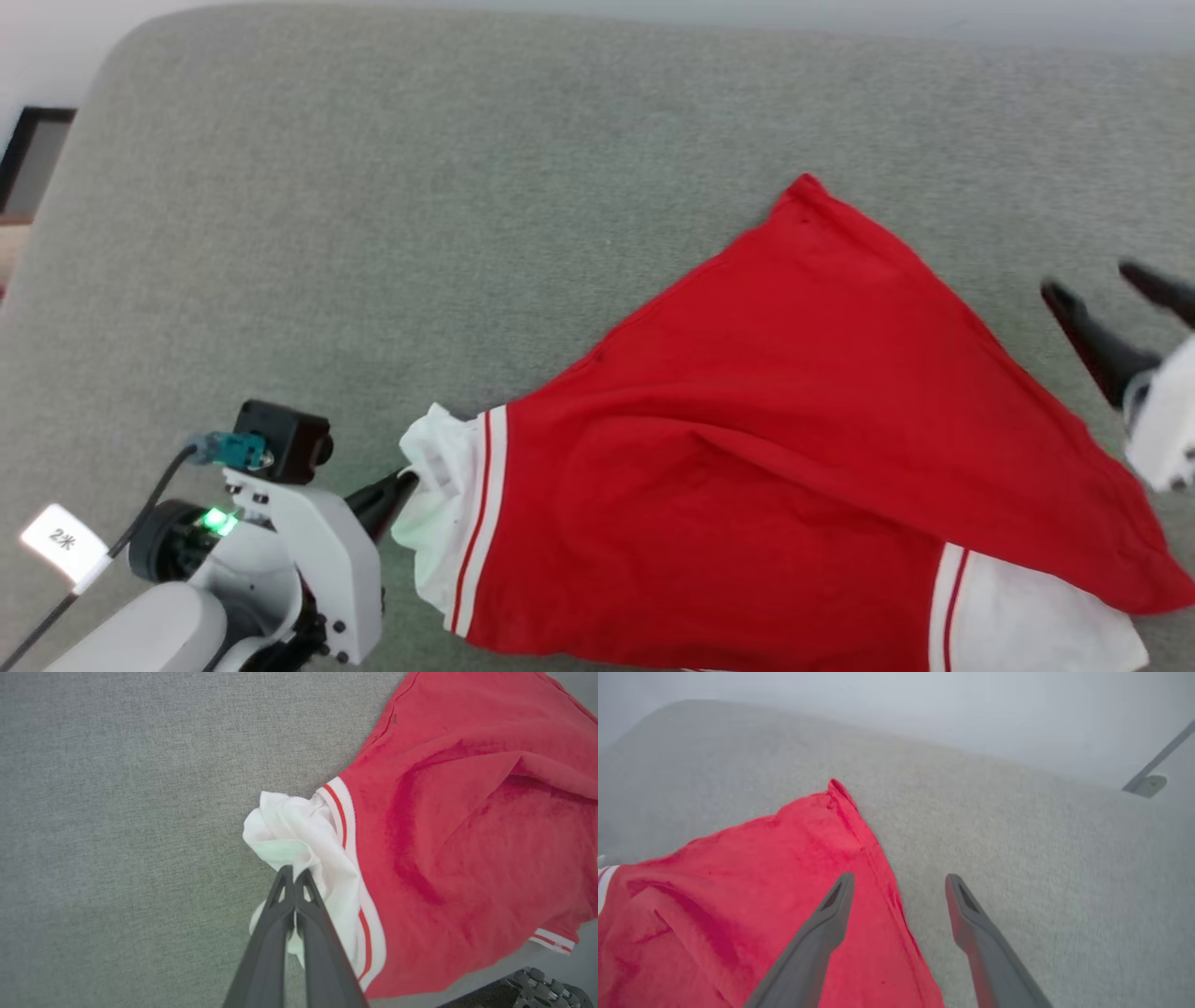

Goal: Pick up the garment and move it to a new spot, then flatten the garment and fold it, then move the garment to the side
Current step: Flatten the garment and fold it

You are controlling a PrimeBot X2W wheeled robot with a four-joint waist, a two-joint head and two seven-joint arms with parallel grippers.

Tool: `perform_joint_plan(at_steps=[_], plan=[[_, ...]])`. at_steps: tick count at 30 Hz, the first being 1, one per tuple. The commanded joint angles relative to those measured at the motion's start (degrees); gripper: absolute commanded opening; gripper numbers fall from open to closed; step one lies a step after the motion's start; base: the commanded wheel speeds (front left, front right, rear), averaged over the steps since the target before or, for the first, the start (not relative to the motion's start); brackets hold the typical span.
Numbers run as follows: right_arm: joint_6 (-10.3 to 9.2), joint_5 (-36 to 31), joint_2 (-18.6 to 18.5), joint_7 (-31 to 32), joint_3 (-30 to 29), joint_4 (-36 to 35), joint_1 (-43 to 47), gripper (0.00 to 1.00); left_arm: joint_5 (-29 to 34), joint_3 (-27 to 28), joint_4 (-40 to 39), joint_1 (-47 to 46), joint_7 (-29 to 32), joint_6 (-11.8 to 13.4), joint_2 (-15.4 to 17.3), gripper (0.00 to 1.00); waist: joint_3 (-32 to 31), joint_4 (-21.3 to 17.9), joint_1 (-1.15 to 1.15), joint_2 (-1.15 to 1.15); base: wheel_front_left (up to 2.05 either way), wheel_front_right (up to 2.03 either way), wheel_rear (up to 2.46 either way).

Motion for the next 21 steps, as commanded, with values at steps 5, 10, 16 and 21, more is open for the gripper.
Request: perform_joint_plan(at_steps=[5,10,16,21], plan=[[-0.09,-0.8,-1.8,-5.5,7.8,7.5,-10.1,1.0,1.1,-0.8,0.8,-2.3,-0.2,-1.1,-1.9,0.0,2.8,3.8,0.0,0.0,0.0,0.0,0.0],[-0.09,0.0,-3.4,-9.7,16.6,17.9,-20.2,1.0,1.6,-1.8,2.2,-4.4,-0.3,-2.2,-4.1,0.0,4.9,6.8,0.0,0.0,0.0,0.0,0.0],[-0.09,2.7,-4.3,-8.6,26.6,31.0,-30.1,1.0,2.2,-3.0,4.4,-6.5,-0.6,-3.8,-6.7,0.0,6.8,9.5,0.0,0.0,0.0,0.0,0.0],[-0.09,5.7,-5.1,-5.6,34.0,39.4,-35.9,1.0,2.3,-3.6,6.3,-7.8,-1.1,-5.0,-8.4,0.0,7.9,11.2,0.0,0.0,0.0,0.0,0.0]])
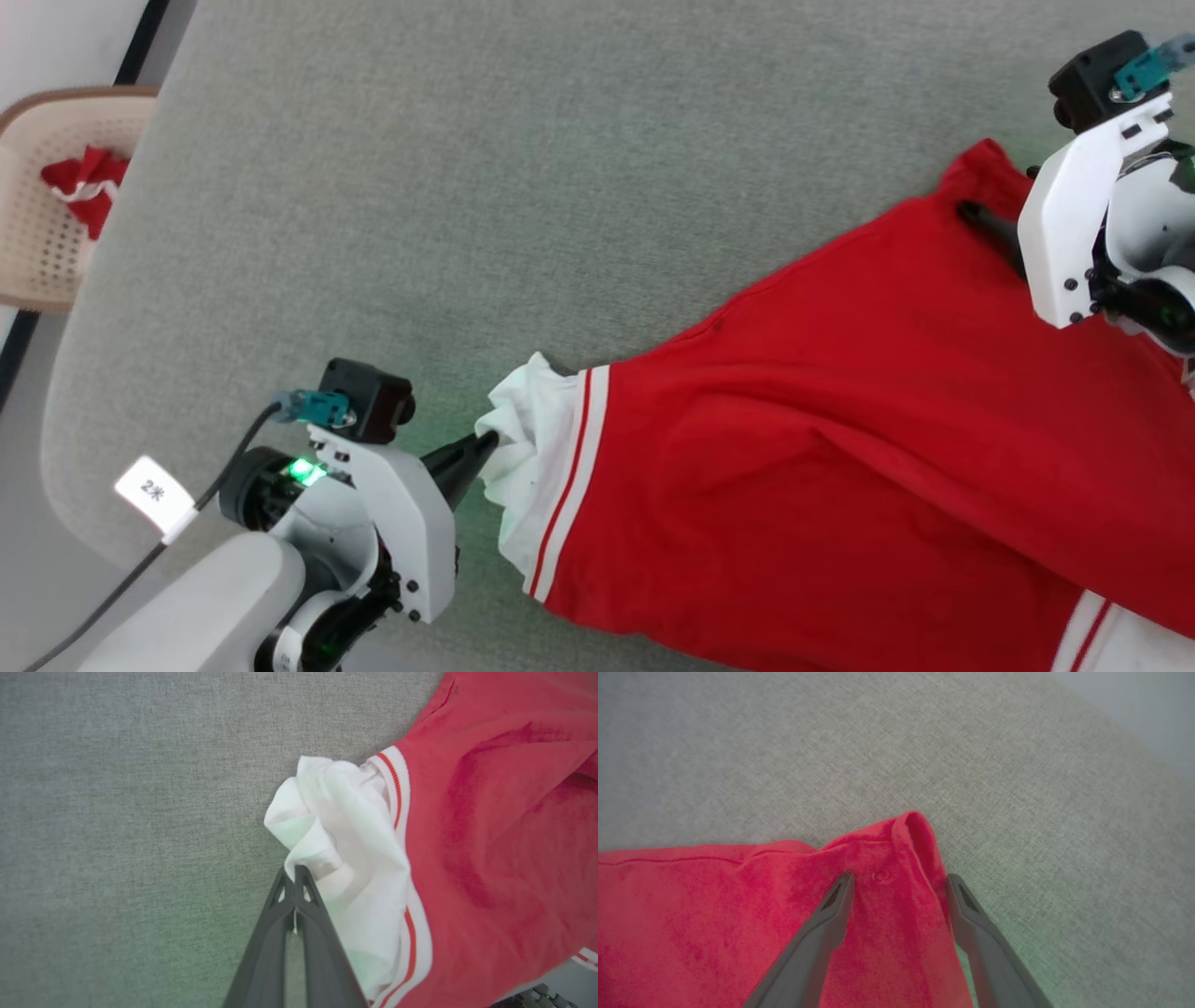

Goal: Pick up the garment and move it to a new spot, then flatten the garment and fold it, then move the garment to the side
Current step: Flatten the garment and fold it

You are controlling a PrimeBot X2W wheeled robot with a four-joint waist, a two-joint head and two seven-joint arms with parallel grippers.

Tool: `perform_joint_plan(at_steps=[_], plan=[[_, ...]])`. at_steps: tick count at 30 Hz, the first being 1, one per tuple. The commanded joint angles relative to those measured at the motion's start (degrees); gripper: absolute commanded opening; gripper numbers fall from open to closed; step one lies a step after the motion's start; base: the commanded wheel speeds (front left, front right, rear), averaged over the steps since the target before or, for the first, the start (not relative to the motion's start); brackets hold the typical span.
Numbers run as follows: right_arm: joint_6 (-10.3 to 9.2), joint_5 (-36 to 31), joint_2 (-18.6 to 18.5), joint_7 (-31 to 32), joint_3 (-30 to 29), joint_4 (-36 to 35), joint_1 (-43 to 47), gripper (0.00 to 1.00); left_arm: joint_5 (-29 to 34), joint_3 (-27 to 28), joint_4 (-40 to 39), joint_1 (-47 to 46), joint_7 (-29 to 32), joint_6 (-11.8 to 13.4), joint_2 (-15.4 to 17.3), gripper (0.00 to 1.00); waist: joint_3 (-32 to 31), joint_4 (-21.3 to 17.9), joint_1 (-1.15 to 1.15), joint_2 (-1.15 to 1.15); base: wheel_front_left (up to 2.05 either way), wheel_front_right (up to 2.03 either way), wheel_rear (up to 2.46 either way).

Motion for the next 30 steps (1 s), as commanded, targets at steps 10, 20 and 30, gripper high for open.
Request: perform_joint_plan(at_steps=[10,20,30], plan=[[-0.1,5.1,-1.6,8.9,13.4,12.5,-4.9,0.0,0.0,-0.4,2.8,-1.7,-0.8,-1.5,-1.8,0.0,1.7,2.5,0.0,0.0,0.0,0.0,0.0],[-0.11,10.0,-2.8,5.6,14.9,12.6,-12.7,0.0,-0.3,1.5,3.3,-5.2,1.3,-1.1,0.7,0.0,-0.6,0.3,0.0,0.0,0.0,0.0,0.0],[-0.1,11.4,-5.1,-3.3,14.0,7.1,-16.2,0.0,1.8,5.6,3.7,-22.3,10.5,-2.1,6.1,0.0,-6.1,-4.6,0.0,0.0,0.0,0.0,0.0]])
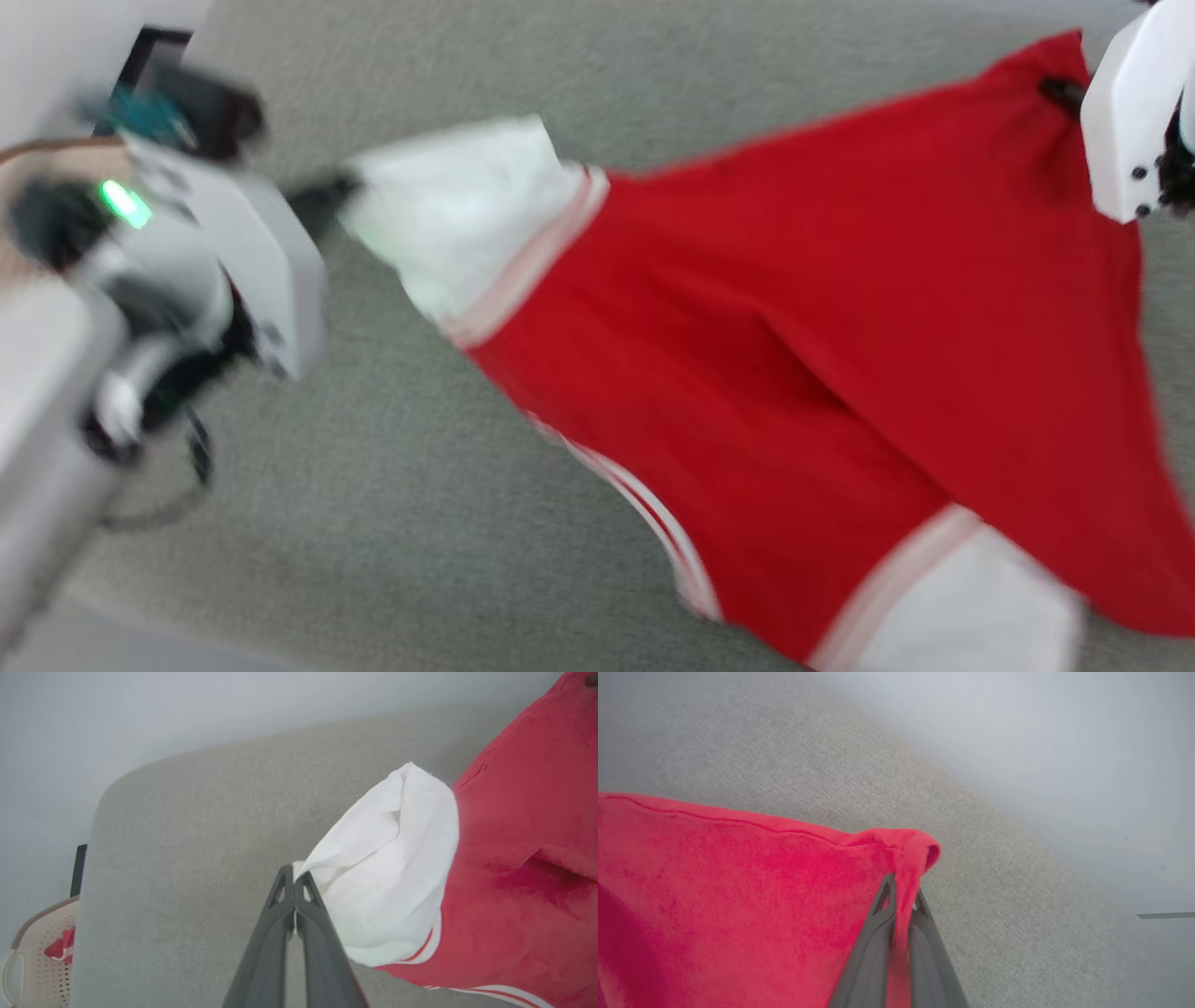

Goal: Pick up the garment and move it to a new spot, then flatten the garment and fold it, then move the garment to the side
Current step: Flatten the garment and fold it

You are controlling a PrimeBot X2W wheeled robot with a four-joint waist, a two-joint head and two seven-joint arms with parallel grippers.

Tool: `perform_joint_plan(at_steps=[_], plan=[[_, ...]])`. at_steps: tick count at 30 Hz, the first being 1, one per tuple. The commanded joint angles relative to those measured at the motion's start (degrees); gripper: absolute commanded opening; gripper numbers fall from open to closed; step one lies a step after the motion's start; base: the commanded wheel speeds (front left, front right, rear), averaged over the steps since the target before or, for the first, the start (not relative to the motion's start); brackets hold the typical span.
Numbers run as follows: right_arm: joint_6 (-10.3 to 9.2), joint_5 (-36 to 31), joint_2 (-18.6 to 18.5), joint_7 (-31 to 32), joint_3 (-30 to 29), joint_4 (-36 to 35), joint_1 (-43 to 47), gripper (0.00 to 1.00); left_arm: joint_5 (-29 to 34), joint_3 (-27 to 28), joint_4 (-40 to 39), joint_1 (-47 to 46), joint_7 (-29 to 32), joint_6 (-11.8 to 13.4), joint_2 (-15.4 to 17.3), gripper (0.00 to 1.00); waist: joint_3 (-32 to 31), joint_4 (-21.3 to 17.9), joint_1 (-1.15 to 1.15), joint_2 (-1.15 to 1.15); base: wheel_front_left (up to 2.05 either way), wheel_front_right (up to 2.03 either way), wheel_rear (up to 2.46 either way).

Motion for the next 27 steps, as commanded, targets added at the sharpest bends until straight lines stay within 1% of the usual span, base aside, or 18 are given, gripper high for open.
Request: perform_joint_plan(at_steps=[1,5,8,13,21,27], plan=[[-0.11,-0.3,-0.7,-1.0,-0.2,-1.3,-1.1,0.0,0.7,0.6,0.7,-2.8,1.2,-0.4,0.7,0.0,-2.9,-3.0,0.0,0.0,0.0,0.0,0.0],[-0.11,-0.7,-1.2,-3.5,-1.6,-3.7,-2.2,0.0,1.9,1.5,3.6,-10.7,4.4,-1.5,1.3,0.0,-4.9,-5.4,0.0,0.0,0.0,0.0,0.0],[-0.11,-1.7,-1.0,-5.8,-3.6,-4.6,-3.1,0.0,3.4,1.5,6.7,-16.1,5.6,-2.5,0.7,0.0,-6.5,-6.8,0.0,0.0,0.0,0.0,0.0],[-0.11,-3.7,0.6,-9.4,-8.6,-4.4,-4.2,0.0,5.9,1.3,12.1,-23.9,6.2,-4.1,-0.5,0.0,-8.8,-8.7,0.0,0.0,0.0,0.0,0.0],[-0.11,-6.6,2.5,-9.8,-14.4,-5.2,-4.8,0.0,8.2,1.1,19.0,-31.5,4.4,-6.4,-2.9,0.0,-10.6,-9.9,0.0,0.0,0.0,0.0,0.0],[-0.11,-9.1,4.7,-10.4,-19.6,-5.2,-5.2,0.0,10.0,1.4,24.0,-36.5,0.3,-7.7,-4.9,0.0,-9.1,-10.4,0.0,0.0,0.0,0.0,0.0]])
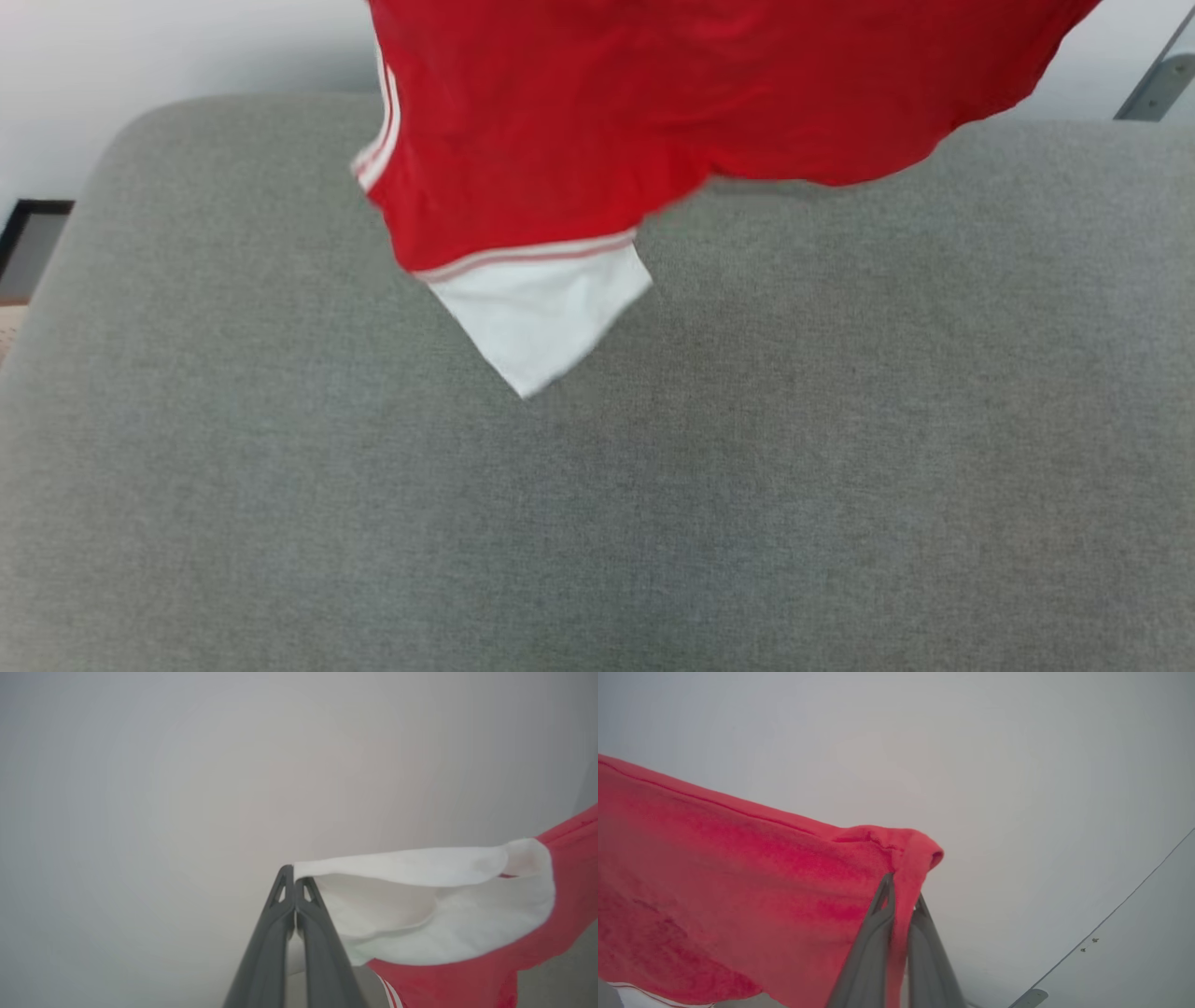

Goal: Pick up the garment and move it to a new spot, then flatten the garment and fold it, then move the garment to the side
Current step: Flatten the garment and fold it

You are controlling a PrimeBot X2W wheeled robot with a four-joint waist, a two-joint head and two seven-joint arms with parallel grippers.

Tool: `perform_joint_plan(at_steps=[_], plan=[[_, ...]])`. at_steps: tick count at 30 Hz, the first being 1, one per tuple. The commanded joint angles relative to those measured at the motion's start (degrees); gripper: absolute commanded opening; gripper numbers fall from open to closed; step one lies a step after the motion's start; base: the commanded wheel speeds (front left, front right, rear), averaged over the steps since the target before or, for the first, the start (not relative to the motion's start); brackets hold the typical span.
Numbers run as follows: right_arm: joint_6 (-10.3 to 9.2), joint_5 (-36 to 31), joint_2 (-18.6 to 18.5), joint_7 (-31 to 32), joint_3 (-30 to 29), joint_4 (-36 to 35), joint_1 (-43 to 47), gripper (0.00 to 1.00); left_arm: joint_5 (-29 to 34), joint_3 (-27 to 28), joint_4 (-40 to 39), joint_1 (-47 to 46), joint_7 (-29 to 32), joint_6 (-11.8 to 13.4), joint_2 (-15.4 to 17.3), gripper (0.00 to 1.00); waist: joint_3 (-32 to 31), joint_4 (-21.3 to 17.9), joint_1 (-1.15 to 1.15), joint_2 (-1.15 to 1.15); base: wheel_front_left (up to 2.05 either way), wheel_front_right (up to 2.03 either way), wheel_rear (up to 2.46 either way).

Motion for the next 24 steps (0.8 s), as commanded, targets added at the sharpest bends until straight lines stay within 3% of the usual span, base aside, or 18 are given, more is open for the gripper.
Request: perform_joint_plan(at_steps=[1,8,15,20,24], plan=[[-0.11,-0.7,0.3,-0.1,-0.8,0.4,-0.8,0.0,0.7,0.1,0.7,-1.0,-0.9,-0.3,-0.3,0.0,1.4,0.0,0.0,0.0,0.0,0.0,0.0],[-0.11,-6.5,3.6,-2.5,-6.3,2.5,-4.7,0.0,3.3,0.2,7.8,-8.2,-7.2,-0.9,-3.7,0.0,9.3,0.1,0.0,0.0,0.0,0.0,0.0],[-0.11,-14.0,9.0,-9.1,-9.3,8.9,-11.6,0.0,6.2,-0.3,17.7,-16.2,-13.7,-0.9,-8.2,0.0,18.9,-0.5,0.0,0.0,0.0,0.0,0.0],[-0.11,-22.9,11.3,-21.6,-11.7,13.6,-18.3,0.0,8.5,1.1,24.2,-24.7,-22.9,2.4,-11.1,0.0,24.4,-0.4,0.0,0.0,0.0,0.0,0.0],[-0.11,-33.1,12.2,-33.7,-15.3,16.3,-21.8,0.0,10.0,2.9,26.5,-30.5,-35.5,4.5,-12.8,0.0,27.8,0.1,0.0,0.0,0.0,0.0,0.0]])
